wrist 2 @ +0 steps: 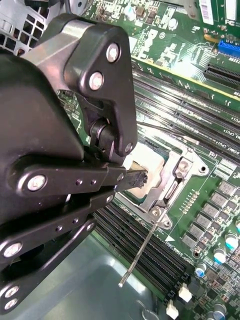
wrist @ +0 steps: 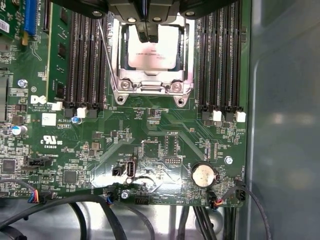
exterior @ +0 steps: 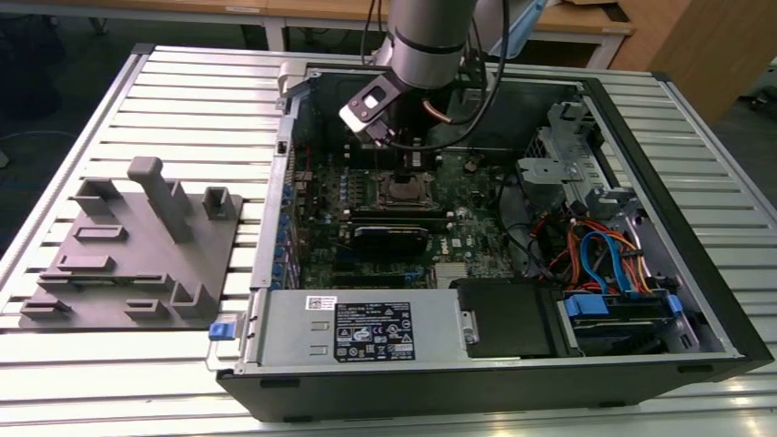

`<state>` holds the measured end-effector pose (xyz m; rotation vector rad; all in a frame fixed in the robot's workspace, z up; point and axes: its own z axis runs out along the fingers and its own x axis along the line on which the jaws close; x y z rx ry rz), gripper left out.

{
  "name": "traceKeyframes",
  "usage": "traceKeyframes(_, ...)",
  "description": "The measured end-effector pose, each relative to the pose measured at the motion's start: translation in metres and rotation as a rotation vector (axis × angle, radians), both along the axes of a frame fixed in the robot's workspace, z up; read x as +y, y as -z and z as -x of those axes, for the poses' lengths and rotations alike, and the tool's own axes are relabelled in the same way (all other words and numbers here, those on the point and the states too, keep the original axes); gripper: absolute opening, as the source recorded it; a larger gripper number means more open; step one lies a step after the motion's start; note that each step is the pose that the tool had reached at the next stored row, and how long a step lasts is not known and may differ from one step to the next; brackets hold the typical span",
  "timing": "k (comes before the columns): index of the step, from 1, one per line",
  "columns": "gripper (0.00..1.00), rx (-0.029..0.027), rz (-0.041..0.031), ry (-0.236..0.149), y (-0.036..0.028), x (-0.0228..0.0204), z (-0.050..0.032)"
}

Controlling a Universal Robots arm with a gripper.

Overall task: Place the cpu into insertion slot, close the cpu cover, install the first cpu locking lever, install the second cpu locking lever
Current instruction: 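Install the first cpu locking lever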

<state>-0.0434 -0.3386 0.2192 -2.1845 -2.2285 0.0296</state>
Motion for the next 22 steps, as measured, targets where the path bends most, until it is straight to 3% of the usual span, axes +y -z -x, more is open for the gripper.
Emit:
traceKeyframes(8,0.10,-0.0001,0.0134,0.000,-0.0027,0.0001,-0.0001)
traceKeyframes(22,0.10,0.0000,0.0273,0.000,-0.0100,0.0000,0.0000)
